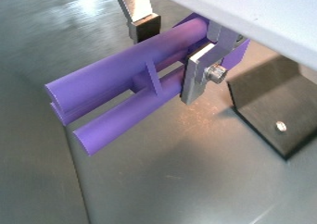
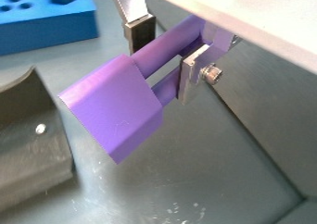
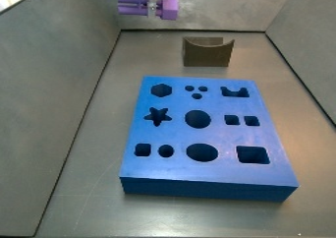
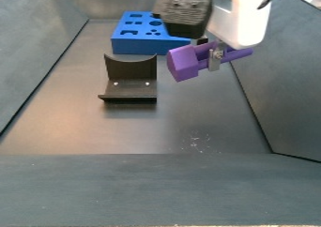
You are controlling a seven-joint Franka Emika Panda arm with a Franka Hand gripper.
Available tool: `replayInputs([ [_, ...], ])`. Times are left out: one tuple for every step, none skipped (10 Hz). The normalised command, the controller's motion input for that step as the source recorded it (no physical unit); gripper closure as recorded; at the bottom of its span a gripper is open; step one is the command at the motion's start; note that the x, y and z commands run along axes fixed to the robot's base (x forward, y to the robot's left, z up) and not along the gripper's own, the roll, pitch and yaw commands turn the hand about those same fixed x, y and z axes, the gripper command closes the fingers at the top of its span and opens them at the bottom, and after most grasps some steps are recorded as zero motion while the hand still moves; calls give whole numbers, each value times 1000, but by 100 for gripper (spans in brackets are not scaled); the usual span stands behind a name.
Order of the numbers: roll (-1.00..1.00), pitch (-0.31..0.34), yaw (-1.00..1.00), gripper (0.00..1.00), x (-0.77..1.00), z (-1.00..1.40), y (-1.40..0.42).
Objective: Pick up the 3 prong object. Move up. Rotate the 3 prong object. Place the 3 prong object on the fixture. Regrasp the 3 prong object. Move to above the board. Insert the 3 prong object.
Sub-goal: Rotate the 3 prong object.
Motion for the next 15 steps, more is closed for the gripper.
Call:
replayInputs([
  [-1, 1, -1000, 100, 26, -49, 22],
  [-2, 2, -1000, 100, 23, -49, 20],
  [-4, 2, -1000, 100, 21, -44, 18],
  [-5, 2, -1000, 100, 18, -39, 17],
  [-6, 3, -1000, 100, 15, -37, 16],
  [-7, 3, -1000, 100, 14, -37, 15],
  [-7, 4, -1000, 100, 12, -38, 14],
  [-8, 4, -1000, 100, 11, -38, 14],
  [-9, 5, -1000, 100, 10, -38, 14],
  [-9, 5, -1000, 100, 8, -39, 14],
  [-10, 6, -1000, 100, 7, -39, 14],
  [-10, 6, -1000, 100, 7, -38, 14],
  [-11, 7, -1000, 100, 6, -38, 14],
  [-12, 7, -1000, 100, 6, -38, 14],
  [-13, 8, -1000, 100, 6, -38, 14],
])
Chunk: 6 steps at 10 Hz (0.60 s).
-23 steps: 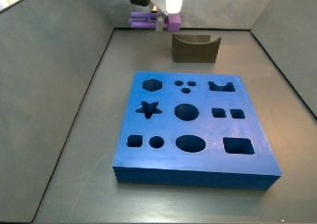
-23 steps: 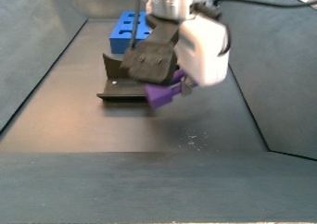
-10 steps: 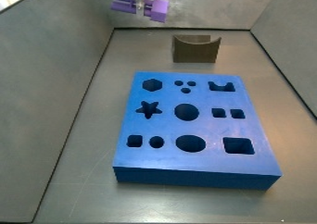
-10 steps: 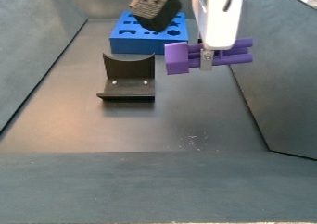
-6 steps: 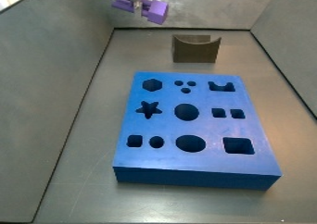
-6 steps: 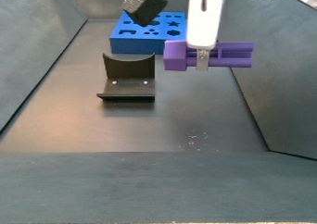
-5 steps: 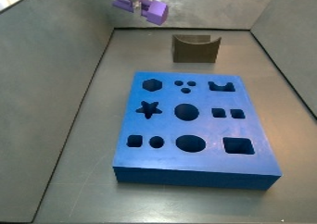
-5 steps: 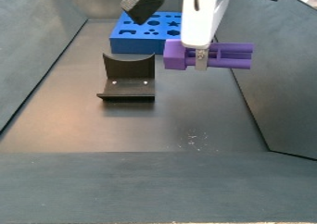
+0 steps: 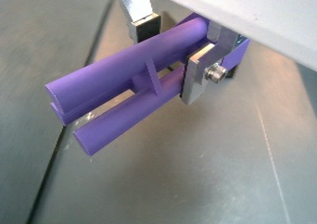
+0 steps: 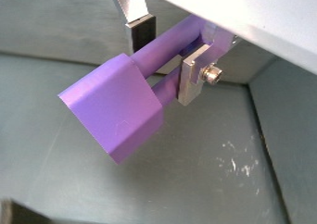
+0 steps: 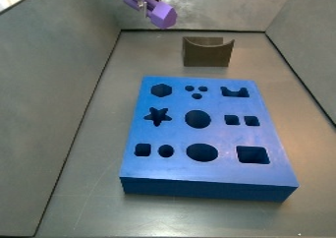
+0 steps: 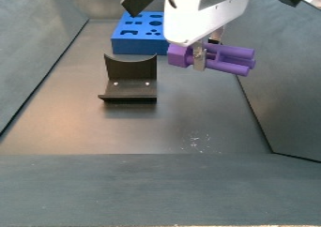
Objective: Pick up the 3 prong object. Move up. Rotate the 3 prong object. Place the 3 prong object on the fixture. Regrasp the 3 prong object. Move to above the board. Insert the 3 prong object.
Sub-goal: Rotate the 3 prong object.
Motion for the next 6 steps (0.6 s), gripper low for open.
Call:
replayInputs([
  [-14, 9, -1000, 100, 6, -38, 14],
  [-15, 10, -1000, 100, 5, -38, 14],
  [-17, 11, -1000, 100, 5, -38, 14],
  [-19, 12, -1000, 100, 5, -38, 14],
  [-21, 14, -1000, 100, 5, -37, 14],
  [-23, 15, -1000, 100, 5, -37, 14],
])
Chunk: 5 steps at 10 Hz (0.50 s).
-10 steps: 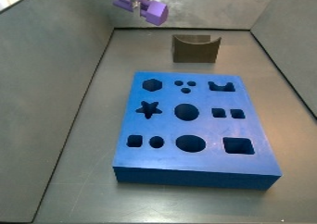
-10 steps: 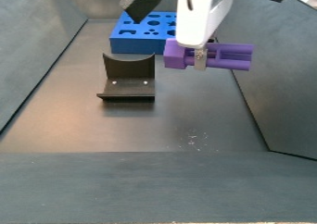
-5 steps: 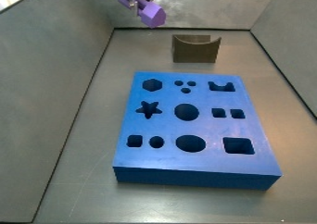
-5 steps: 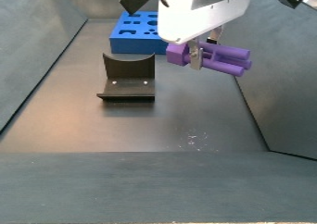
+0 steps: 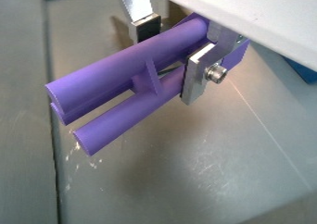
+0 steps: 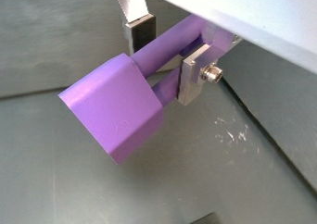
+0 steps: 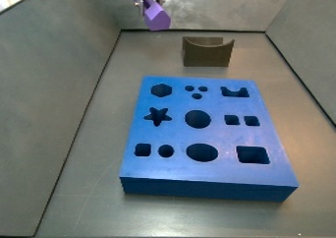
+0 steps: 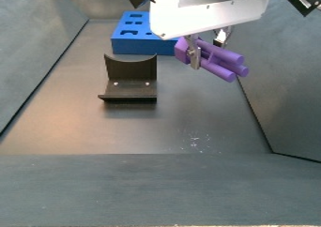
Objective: Pick up the 3 prong object. Move up. Rotate the 3 prong object. Place the 3 prong object on the fixture. Regrasp the 3 prong object. Move to above the board. Insert the 3 prong object.
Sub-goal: Rotate the 3 prong object.
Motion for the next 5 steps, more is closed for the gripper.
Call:
replayInputs([
  [-26, 17, -1000, 100, 5, -37, 14],
  [-33, 21, -1000, 100, 6, -36, 15],
  [-39, 26, -1000, 100, 6, -36, 15],
  [-47, 30, -841, 100, 6, -35, 15],
  [-46, 29, -615, 100, 7, -34, 15],
])
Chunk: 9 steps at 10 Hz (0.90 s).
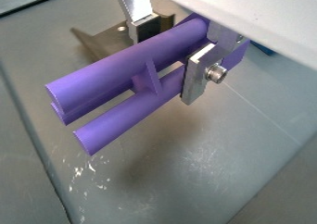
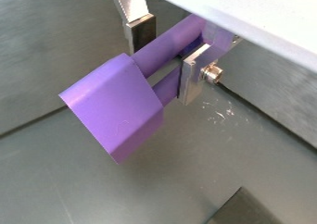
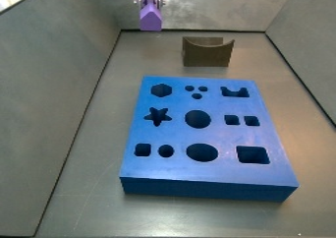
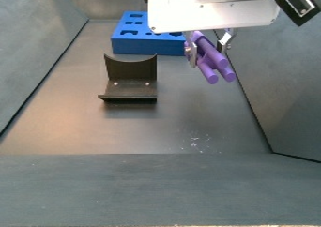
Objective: Pick up the 3 prong object. Move up. Rotate the 3 prong object. Place the 3 prong object on the fixture. Regrasp the 3 prong object. Move to above the board. Insert the 3 prong object.
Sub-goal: Rotate the 3 prong object.
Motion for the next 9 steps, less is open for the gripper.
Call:
replayInputs([
  [-46, 29, -420, 100, 8, -32, 16],
  [-45, 27, -280, 100, 9, -29, 16],
  [0, 0, 0, 100, 0, -1000, 0],
  [7, -14, 33, 100, 10, -1000, 4],
  [21, -21, 33, 100, 15, -1000, 11],
  [71, -18, 15, 100, 20, -1000, 12],
  [102, -14, 4, 100, 26, -1000, 15],
  [127, -9, 2, 100, 33, -1000, 16],
  [136, -8, 3, 100, 39, -1000, 14],
])
